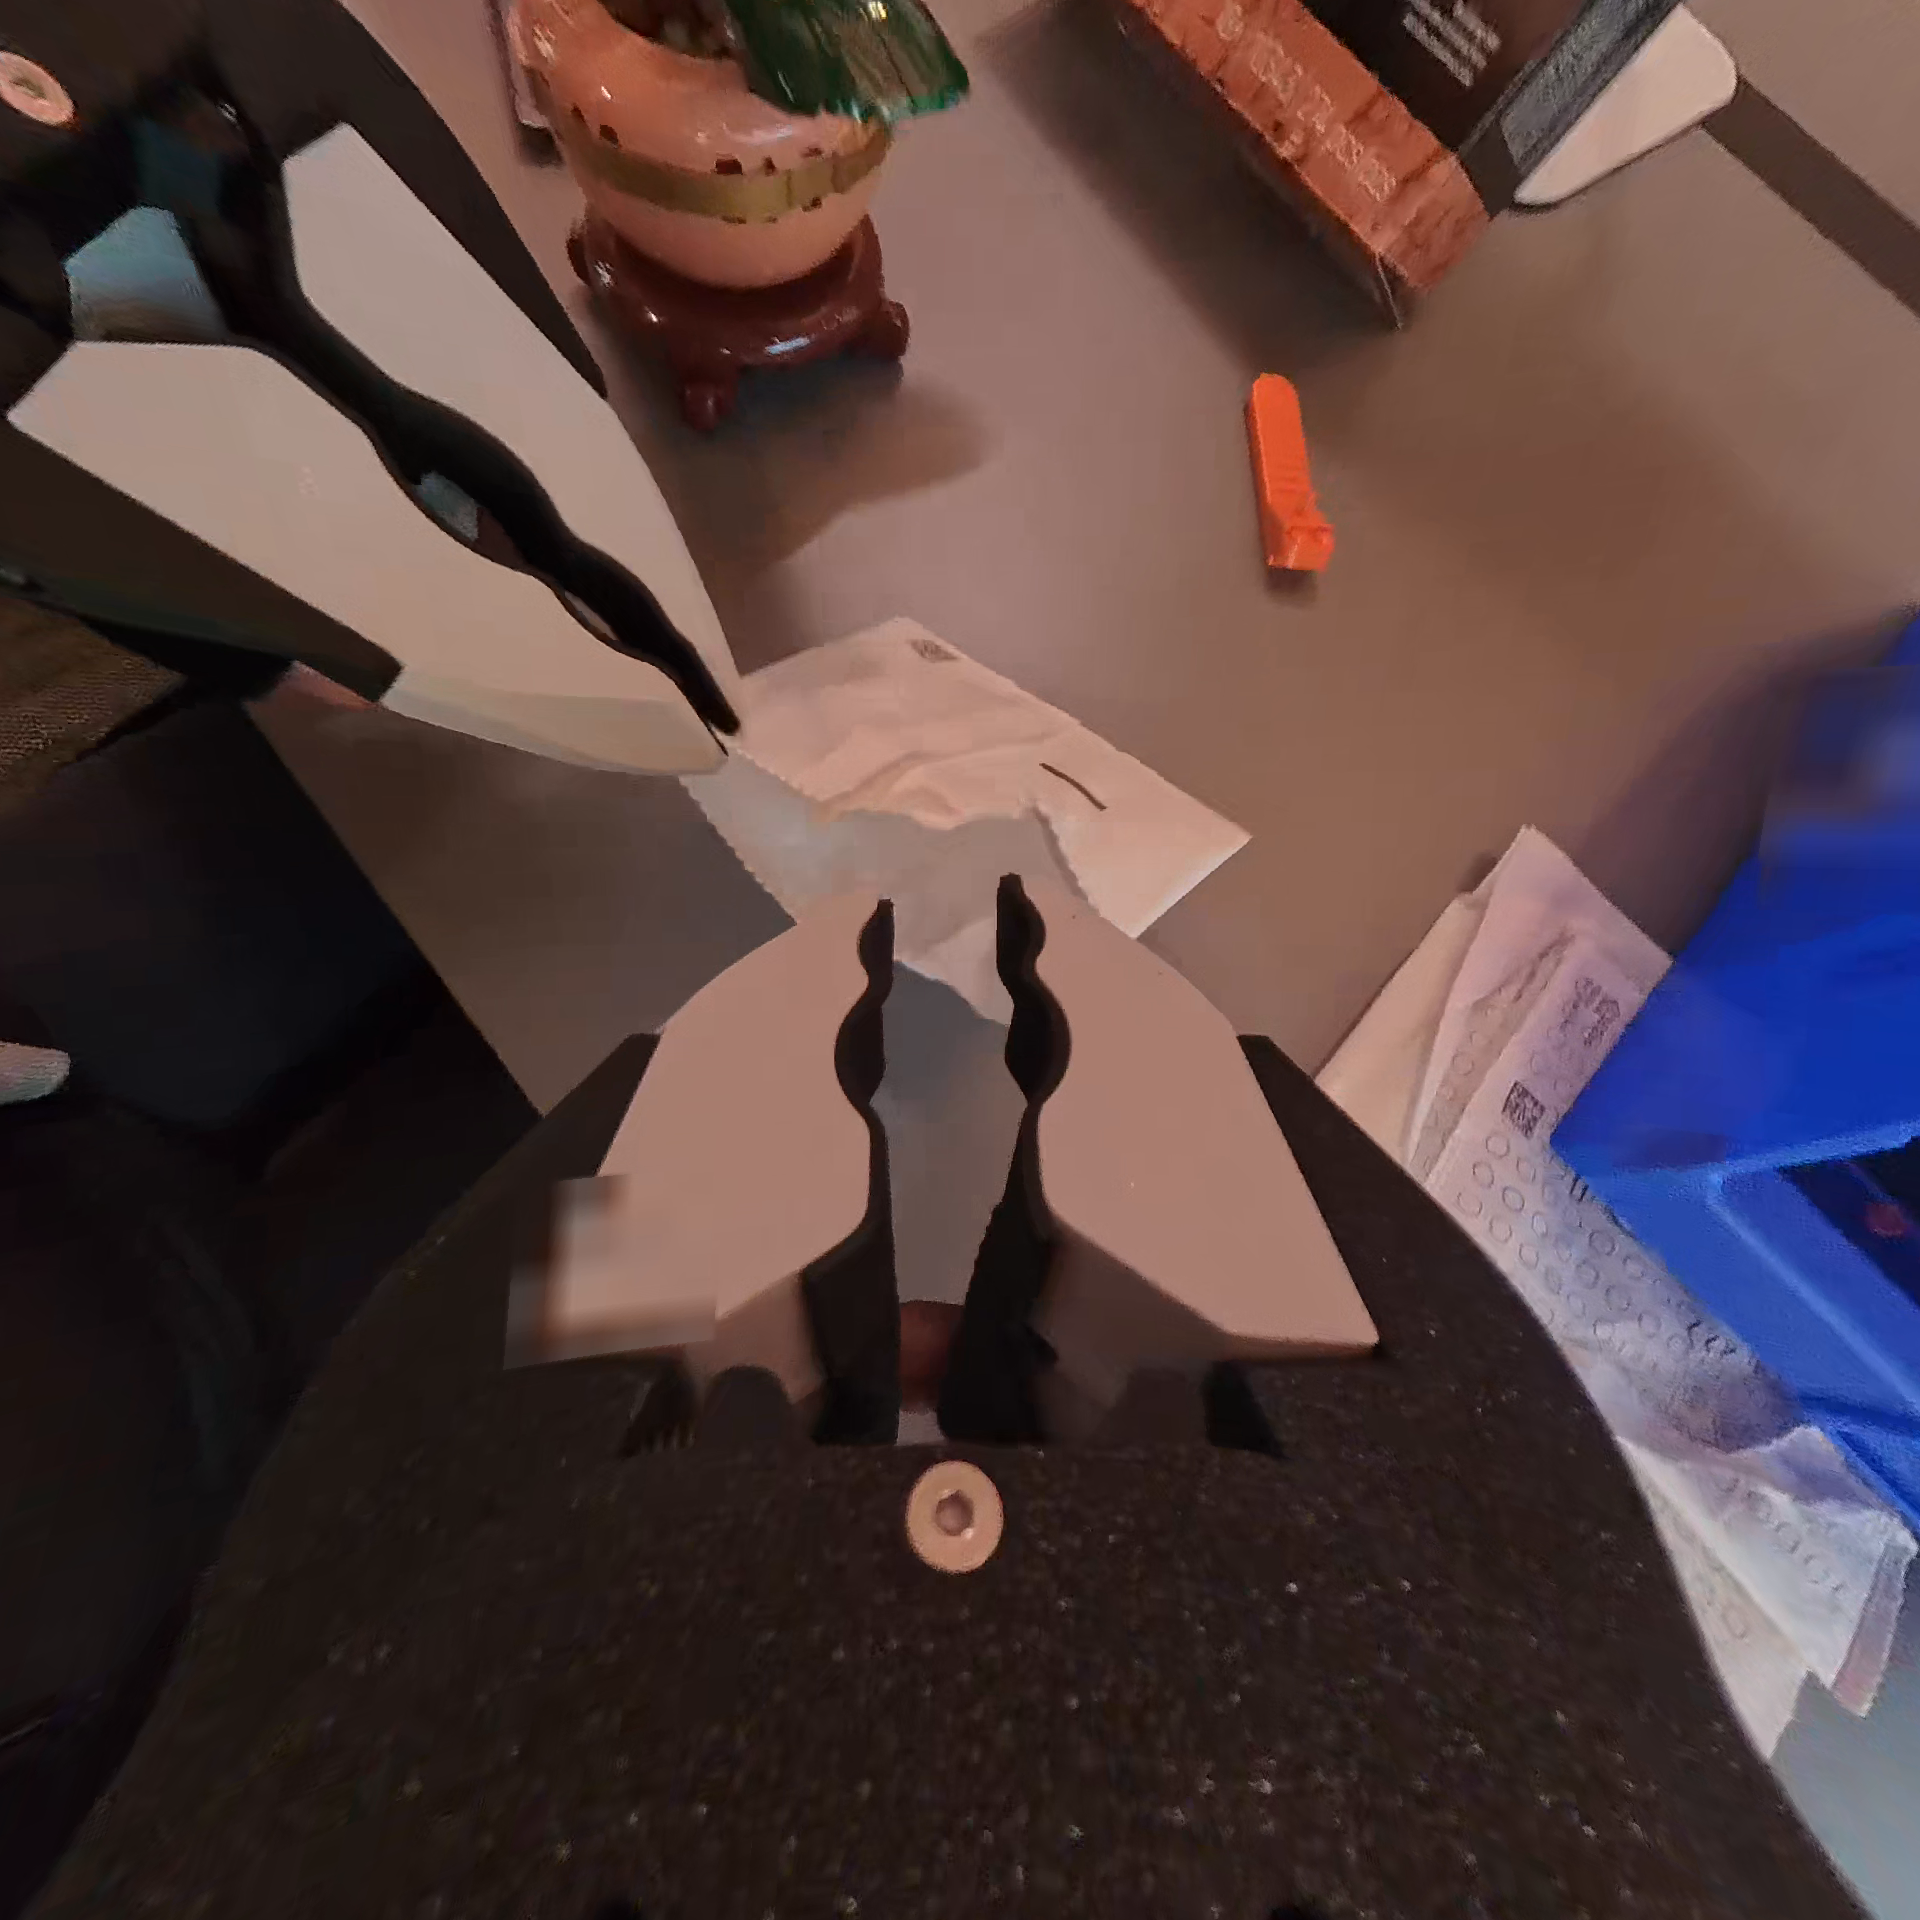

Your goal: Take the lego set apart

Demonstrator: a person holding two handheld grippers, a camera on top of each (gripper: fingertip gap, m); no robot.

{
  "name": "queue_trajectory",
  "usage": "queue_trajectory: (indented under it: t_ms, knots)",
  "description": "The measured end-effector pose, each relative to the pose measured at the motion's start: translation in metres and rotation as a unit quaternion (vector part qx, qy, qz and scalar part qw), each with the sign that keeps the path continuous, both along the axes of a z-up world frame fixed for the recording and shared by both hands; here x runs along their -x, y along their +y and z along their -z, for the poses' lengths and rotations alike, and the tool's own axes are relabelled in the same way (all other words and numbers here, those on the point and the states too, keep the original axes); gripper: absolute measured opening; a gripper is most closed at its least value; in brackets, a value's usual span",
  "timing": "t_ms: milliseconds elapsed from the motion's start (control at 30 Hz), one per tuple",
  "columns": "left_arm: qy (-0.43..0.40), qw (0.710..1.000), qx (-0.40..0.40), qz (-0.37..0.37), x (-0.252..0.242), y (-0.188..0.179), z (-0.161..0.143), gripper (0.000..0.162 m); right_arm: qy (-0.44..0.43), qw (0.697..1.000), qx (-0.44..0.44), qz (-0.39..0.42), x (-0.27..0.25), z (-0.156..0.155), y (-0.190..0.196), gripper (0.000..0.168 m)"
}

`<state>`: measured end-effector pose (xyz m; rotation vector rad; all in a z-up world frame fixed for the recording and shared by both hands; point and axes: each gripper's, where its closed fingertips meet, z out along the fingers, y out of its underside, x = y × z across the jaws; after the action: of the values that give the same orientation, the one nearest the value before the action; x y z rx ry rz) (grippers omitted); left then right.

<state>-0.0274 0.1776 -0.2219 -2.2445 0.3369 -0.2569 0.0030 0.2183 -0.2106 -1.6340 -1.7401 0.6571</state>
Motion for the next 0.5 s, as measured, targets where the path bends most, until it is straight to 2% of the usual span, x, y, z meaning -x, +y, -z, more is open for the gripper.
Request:
queue_trajectory:
  t_ms: [33,100,200,267,300,400,500]
  knots:
    - [0.006,1.0,-0.006,-0.007,0.001,0.002,0.001,0.009,-0.004,1.0,0.005,0.002,-0.003,0.004,0.002,0.019]
    - [0.017,0.999,-0.03,-0.022,0.005,0.001,0.0,0.021,-0.001,1.0,0.023,0.001,-0.006,0.009,0.001,0.019]
    - [0.043,0.993,-0.098,-0.05,0.016,-0.009,-0.013,0.03,0.018,0.999,0.045,0.0,-0.009,0.009,0.0,0.019]
    - [0.079,0.981,-0.159,-0.073,0.029,-0.02,-0.029,0.036,0.039,0.998,0.055,0.009,-0.01,0.003,0.003,0.019]
    - [0.105,0.969,-0.202,-0.091,0.038,-0.027,-0.042,0.034,0.064,0.996,0.058,0.015,-0.009,-0.006,0.003,0.019]
    - [0.197,0.897,-0.376,-0.119,0.056,-0.052,-0.109,0.027,0.218,0.972,0.083,-0.002,0.002,-0.062,-0.016,0.028]
    - [0.319,0.808,-0.489,-0.082,0.05,-0.07,-0.171,0.022,0.366,0.922,0.121,-0.021,0.014,-0.121,-0.048,0.031]
